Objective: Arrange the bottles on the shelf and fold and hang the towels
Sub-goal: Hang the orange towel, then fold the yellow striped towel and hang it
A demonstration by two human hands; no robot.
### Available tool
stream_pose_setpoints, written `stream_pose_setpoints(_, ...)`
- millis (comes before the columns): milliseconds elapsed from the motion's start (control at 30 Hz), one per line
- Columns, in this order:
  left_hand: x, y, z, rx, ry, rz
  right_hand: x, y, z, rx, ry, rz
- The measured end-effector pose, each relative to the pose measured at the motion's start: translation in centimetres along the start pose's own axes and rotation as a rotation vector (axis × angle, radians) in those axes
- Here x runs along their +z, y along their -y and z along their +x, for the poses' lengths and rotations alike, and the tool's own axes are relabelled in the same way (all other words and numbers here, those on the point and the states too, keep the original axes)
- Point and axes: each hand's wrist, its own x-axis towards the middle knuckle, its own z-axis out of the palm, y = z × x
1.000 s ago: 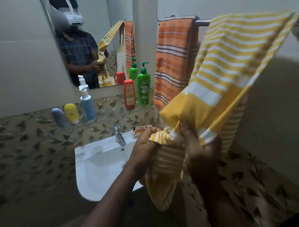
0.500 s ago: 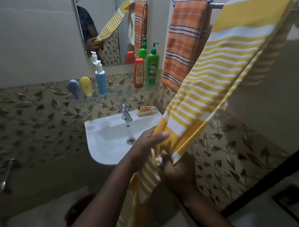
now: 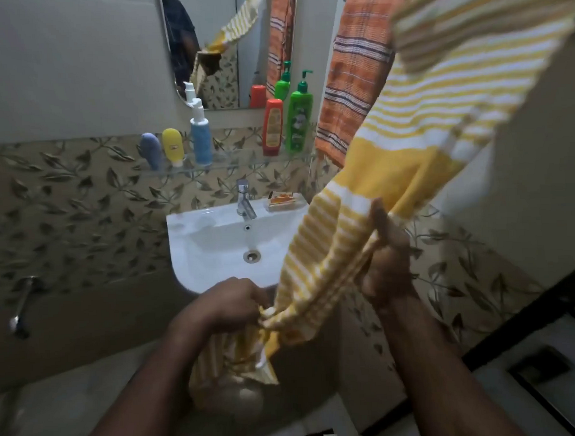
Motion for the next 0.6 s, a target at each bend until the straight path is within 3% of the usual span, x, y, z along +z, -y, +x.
stream_pose_setpoints(67,0.1,0.4,0.1,-0.101,-0.079,0.037,-0.1,-1.7,-1.1,0.069,0.005,-0.06)
stream_pose_setpoints(100,0.1,0.5,0.2,-0.115,-0.149,-0.051,-0.1,-2.8,-1.7,0.101,-0.032,-0.118)
stream_pose_setpoints(233,0.1,0.5,0.4,-0.051,-0.465,-0.713,-1.1,-7.2,-3.1,0.343,-0.032,-0.229)
stream_pose_setpoints(300,0.1,0.0,0.8,-0.013,-0.519,-0.825,-1.9,-8.7,-3.6,0.368,-0.061,-0.334)
stream_pose_setpoints(400,0.3,-0.5,1.1,0.04,-0.476,-0.973,-4.2,-9.9,-4.9,0.171,-0.102,-0.467)
stream_pose_setpoints(533,1.3,-0.4,1.9,0.112,-0.278,-1.132,-8.0,-10.3,-6.2,-0.179,0.035,-0.771)
stream_pose_setpoints(600,1.9,-0.5,2.4,0.113,-0.211,-1.162,-9.9,-10.5,-6.4,-0.142,0.013,-0.736)
